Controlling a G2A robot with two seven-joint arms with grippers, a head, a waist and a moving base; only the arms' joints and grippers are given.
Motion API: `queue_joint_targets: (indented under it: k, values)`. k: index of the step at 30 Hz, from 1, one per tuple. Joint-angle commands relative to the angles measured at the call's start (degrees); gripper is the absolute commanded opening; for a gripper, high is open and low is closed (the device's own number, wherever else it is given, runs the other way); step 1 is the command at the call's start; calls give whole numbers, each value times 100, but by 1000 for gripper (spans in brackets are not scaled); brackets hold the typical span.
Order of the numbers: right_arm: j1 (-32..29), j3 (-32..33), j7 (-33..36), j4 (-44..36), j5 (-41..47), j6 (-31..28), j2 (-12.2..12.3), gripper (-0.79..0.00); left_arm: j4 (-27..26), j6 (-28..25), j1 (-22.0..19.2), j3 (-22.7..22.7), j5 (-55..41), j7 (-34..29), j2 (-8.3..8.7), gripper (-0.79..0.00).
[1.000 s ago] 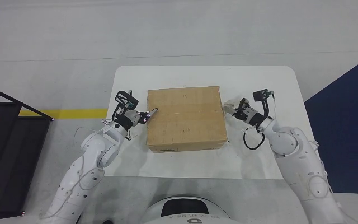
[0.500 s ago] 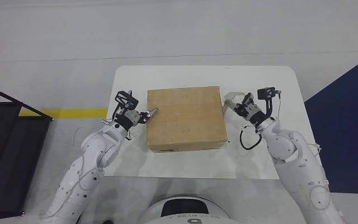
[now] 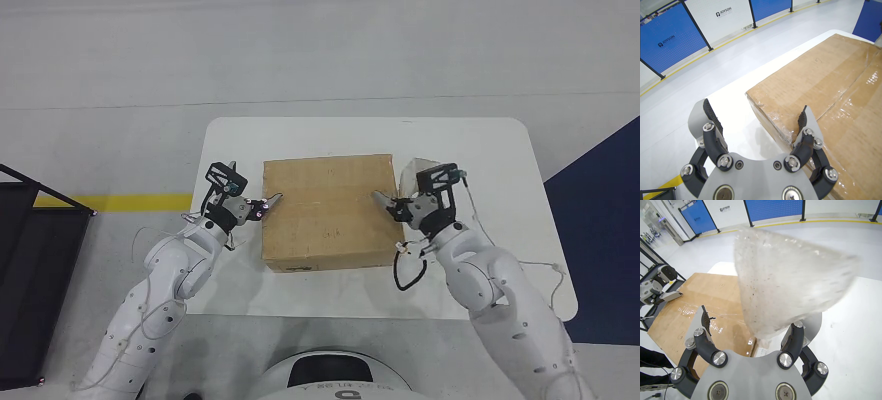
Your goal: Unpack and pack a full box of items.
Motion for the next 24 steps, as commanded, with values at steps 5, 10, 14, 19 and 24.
queue_joint_targets:
  k: [5,10,14,19,24]
  values:
    - [468,-1046,556,-223,-919,509,-142,0,0,0,0,0,0,0,0,0]
    - [812,-1766,855,-378,-1341,852,-291,0,0,0,0,0,0,0,0,0]
    - [1054,-2234,1202,-473,-1124,717,-410,0,0,0,0,0,0,0,0,0]
    - [1074,-1554,1219,-1038,-5,640,-415,0,0,0,0,0,0,0,0,0]
    - [463,-19,1042,-1561,915,230,-273,0,0,0,0,0,0,0,0,0]
